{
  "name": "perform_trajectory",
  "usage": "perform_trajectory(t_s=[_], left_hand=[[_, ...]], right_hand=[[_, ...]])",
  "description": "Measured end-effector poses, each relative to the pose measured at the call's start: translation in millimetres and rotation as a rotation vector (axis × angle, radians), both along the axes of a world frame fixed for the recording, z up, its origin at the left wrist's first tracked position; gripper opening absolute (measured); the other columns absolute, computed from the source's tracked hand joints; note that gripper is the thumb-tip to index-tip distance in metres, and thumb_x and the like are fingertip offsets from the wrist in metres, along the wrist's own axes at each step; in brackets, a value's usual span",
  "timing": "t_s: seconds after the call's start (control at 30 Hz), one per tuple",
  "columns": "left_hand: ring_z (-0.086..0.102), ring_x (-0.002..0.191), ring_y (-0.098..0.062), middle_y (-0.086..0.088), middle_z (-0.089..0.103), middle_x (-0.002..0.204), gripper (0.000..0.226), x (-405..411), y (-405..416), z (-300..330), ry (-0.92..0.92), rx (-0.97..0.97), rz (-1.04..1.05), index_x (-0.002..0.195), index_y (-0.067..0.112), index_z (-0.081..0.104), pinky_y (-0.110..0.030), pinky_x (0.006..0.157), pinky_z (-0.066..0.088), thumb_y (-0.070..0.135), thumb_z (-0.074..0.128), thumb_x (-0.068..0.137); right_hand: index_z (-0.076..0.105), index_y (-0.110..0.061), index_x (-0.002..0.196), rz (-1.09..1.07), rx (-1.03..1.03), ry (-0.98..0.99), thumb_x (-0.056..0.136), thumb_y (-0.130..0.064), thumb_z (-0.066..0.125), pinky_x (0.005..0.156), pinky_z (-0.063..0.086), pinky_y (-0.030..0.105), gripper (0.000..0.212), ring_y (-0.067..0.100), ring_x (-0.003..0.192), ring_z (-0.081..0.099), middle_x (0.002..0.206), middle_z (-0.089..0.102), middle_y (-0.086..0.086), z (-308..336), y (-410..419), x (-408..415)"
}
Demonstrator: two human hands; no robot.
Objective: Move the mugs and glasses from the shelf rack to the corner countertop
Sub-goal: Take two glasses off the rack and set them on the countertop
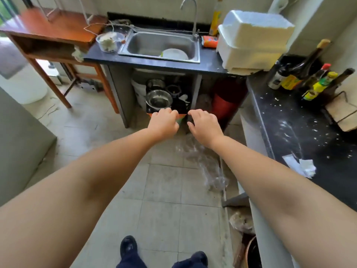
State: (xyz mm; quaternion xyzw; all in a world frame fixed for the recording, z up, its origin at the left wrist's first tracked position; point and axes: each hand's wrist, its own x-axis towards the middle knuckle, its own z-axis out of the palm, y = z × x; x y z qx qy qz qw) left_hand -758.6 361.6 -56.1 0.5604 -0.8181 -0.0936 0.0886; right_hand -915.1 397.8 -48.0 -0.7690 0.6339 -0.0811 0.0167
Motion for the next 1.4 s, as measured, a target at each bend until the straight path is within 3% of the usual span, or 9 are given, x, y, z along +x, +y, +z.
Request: perform_trajectory(t_s=[0.37, 0.67, 1.07, 1.4], left_hand=[[0.053, 0.109, -0.028, -0.01, 0.057, 0.116, 0.027, 276, -71, -2, -0.012, 0.044, 0.292, 0.114, 0.014, 0.056, -0.041, 0.094, 0.042, 0.023, 0.046, 0.09], [0.054, 0.105, -0.024, -0.007, 0.058, 0.114, 0.026, 383, -147, 19, 0.032, -0.024, 0.405, 0.114, 0.016, 0.056, -0.039, 0.091, 0.044, 0.026, 0.046, 0.093], [0.051, 0.1, -0.024, -0.007, 0.058, 0.108, 0.02, 531, -346, 74, 0.069, -0.109, 0.513, 0.102, 0.017, 0.058, -0.039, 0.087, 0.042, 0.026, 0.044, 0.091], [0.052, 0.109, -0.028, -0.01, 0.057, 0.116, 0.027, 638, -512, 82, 0.071, -0.127, 0.468, 0.111, 0.015, 0.058, -0.043, 0.09, 0.042, 0.025, 0.044, 0.09]], right_hand=[[0.046, -0.015, 0.131, 0.231, 0.018, -0.026, 0.097, -0.032, 0.042, 0.098, 0.037, 0.041, 0.038, 0.028, 0.116, 0.052, 0.13, 0.054, 0.008, -4, -98, 257], [0.046, -0.018, 0.132, 0.364, -0.015, -0.056, 0.097, -0.034, 0.043, 0.101, 0.043, 0.041, 0.038, 0.023, 0.115, 0.056, 0.128, 0.057, 0.005, 17, -202, 375], [0.048, -0.016, 0.128, 0.426, -0.095, -0.014, 0.099, -0.032, 0.039, 0.099, 0.041, 0.04, 0.034, 0.025, 0.114, 0.055, 0.125, 0.057, 0.006, 68, -422, 520], [0.047, -0.015, 0.131, 0.407, -0.115, -0.025, 0.099, -0.031, 0.037, 0.102, 0.04, 0.042, 0.037, 0.026, 0.116, 0.054, 0.128, 0.056, 0.007, 71, -577, 633]])
